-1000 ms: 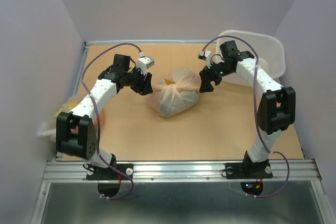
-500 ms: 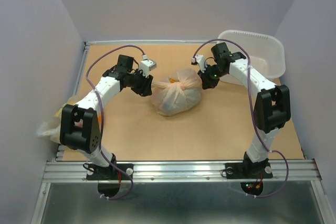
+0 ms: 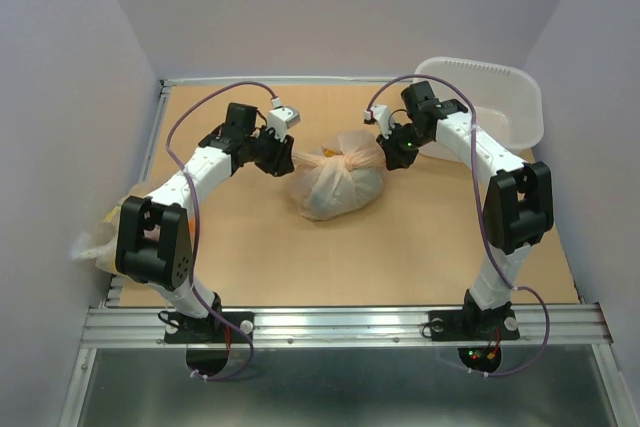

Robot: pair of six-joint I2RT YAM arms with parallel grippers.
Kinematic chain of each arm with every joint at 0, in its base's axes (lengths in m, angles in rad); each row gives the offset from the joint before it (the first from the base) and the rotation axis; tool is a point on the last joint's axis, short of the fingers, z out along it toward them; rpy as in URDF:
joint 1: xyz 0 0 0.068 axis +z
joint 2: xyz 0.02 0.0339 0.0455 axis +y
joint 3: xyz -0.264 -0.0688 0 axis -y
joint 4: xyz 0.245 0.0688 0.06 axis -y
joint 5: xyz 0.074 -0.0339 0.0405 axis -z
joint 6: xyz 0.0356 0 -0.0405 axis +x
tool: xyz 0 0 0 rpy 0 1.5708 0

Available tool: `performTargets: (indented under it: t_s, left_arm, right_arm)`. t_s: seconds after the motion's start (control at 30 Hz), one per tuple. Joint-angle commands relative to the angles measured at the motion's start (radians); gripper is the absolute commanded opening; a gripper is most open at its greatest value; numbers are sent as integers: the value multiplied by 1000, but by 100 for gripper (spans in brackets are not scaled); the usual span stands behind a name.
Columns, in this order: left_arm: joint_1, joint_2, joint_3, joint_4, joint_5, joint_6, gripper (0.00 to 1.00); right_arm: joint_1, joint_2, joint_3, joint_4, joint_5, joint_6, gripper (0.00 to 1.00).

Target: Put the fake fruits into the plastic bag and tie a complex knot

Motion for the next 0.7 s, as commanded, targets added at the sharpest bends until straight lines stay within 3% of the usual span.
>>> performTargets:
  t_s: [0.0,0.13,0.17,0.23,0.27,0.4,0.67]
  left_arm:
    - [-26,-51,31,30,42,65,46]
    - [-60,-5,86,-12,13,126,47]
    - [-71,16,104,-20,8,148,43]
    - [-72,41,123,-42,-6,157,20]
    - [-71,46,126,-44,-24,149,0]
    - [-45,26,98,-58,-84,151,0]
    - [173,-61,49,-133,-184,151,0]
  right_arm:
    - [5,-47,36,11,-18,0,0]
    - [6,-40,45,11,-38,0,1]
    - [5,-38,51,11,-40,2,0]
    - [5,-36,54,11,-37,3,0]
    - [6,-36,56,11,-21,7,0]
    - [5,-33,40,9,60,11,1]
    - [-63,-72,-9,9,192,-16,0]
